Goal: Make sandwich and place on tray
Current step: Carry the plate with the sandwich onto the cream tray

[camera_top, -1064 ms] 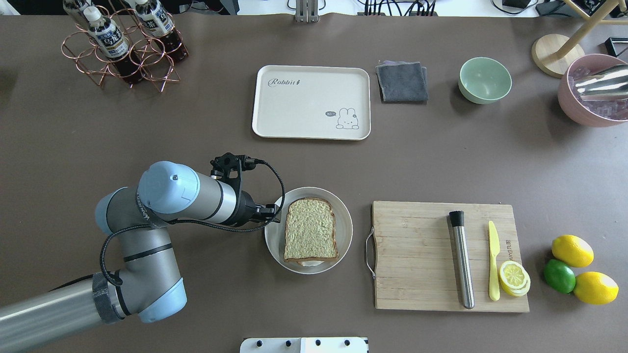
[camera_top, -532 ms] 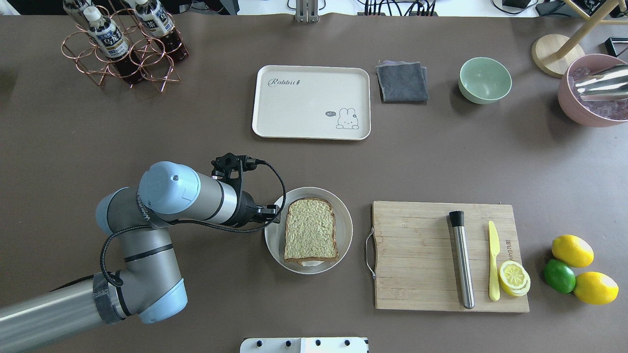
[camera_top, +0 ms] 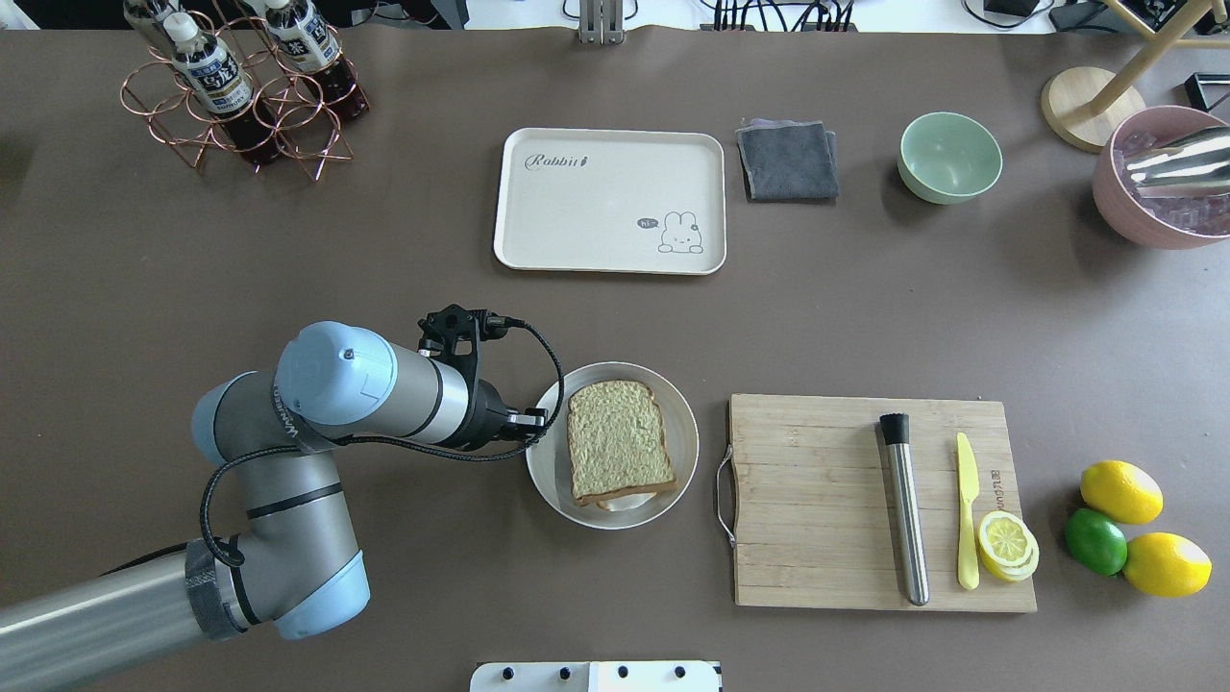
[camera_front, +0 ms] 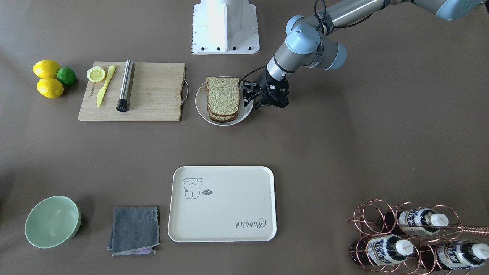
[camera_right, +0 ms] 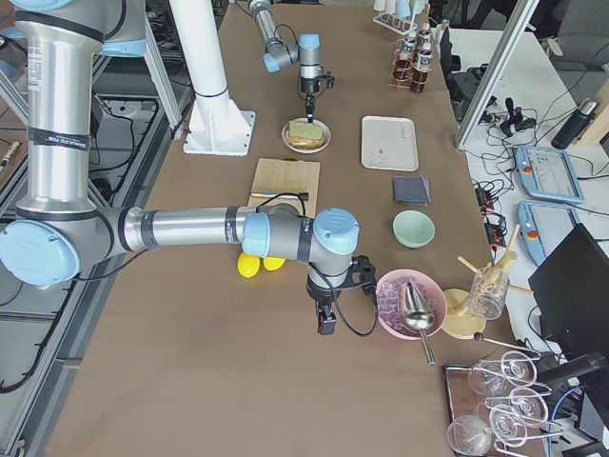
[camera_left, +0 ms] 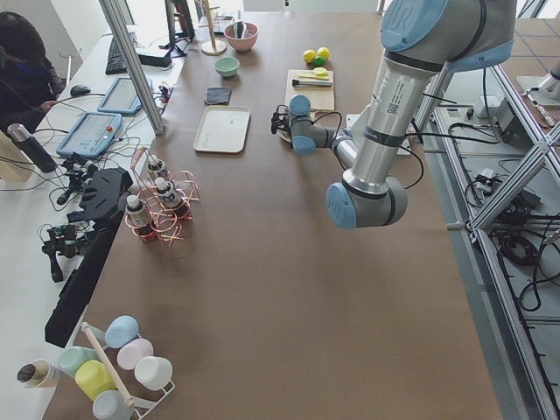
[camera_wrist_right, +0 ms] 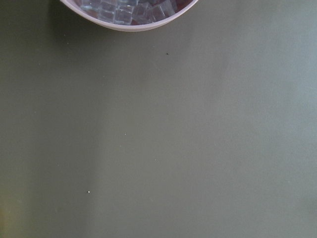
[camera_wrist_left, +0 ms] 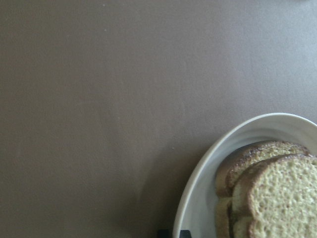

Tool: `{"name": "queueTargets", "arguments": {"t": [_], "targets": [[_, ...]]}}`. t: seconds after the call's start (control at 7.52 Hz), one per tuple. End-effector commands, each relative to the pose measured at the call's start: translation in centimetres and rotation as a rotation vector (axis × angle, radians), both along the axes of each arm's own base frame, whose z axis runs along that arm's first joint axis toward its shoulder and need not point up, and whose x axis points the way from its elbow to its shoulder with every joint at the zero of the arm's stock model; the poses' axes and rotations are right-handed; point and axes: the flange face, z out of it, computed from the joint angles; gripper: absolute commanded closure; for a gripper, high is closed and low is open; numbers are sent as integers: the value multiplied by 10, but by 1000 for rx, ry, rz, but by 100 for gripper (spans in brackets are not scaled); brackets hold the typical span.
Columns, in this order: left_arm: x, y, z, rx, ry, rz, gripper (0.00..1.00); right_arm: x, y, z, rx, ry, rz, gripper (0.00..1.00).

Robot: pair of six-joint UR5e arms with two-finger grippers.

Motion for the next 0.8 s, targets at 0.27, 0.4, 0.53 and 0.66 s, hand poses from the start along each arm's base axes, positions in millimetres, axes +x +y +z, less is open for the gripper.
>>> {"name": "queueTargets", "arguments": {"t": [0.27,0.4,0.53,0.66], "targets": [[-6,-2,-10,12,18,-2,100,0,1,3,-5,-1,0,0],[-12,-4,-21,21,39,-7,100,0,1,3,-5,-1,0,0],[-24,-17,-26,15,54,-10,100,0,1,3,-5,0,0,0],[-44,-39,-29,1,62,-16,100,0,1,5,-8,0,0,0]]}}
